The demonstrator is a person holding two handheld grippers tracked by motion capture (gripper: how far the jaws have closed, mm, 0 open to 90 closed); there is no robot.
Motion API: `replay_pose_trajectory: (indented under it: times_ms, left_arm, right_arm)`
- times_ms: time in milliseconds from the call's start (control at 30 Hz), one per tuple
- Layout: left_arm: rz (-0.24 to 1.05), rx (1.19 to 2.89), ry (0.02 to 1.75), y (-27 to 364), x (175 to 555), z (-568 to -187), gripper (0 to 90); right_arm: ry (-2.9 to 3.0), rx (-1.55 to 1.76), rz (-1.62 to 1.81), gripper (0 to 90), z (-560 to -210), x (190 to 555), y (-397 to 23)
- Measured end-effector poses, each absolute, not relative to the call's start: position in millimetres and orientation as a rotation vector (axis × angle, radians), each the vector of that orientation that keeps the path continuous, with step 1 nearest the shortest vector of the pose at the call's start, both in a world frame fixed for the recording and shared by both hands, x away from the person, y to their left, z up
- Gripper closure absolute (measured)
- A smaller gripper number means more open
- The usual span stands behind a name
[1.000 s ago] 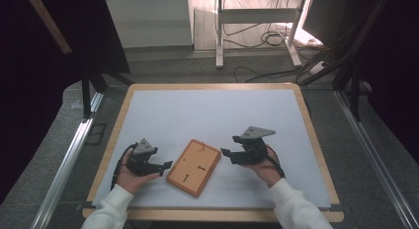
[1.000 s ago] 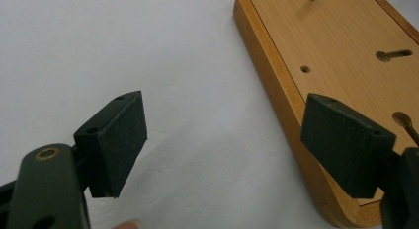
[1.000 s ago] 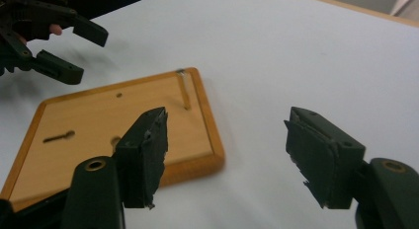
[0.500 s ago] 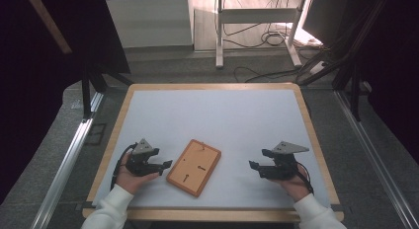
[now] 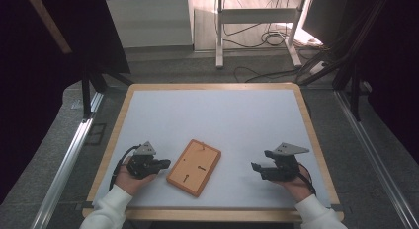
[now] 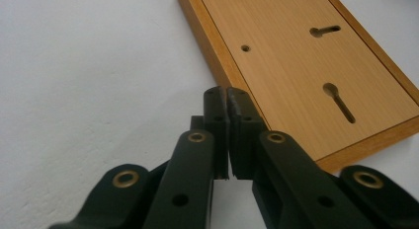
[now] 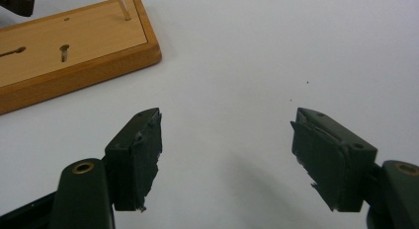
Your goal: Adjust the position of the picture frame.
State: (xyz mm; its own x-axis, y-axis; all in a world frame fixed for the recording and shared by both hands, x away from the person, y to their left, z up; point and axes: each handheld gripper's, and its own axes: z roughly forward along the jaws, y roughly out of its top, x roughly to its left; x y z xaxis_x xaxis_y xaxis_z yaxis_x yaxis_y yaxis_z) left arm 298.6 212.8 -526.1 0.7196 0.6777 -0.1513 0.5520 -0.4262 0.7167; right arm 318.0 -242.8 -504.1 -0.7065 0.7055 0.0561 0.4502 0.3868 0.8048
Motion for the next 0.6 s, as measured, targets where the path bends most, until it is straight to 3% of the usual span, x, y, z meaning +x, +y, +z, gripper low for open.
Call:
replay_pose_trajectory:
  times_ms: [600]
  left_arm:
    - [0.145,2.195,0.902,211.1,288.3,-533.7,90.0]
  right_arm:
    - [2.347,1.030,1.205,27.0,-506.0,316.6,-244.4]
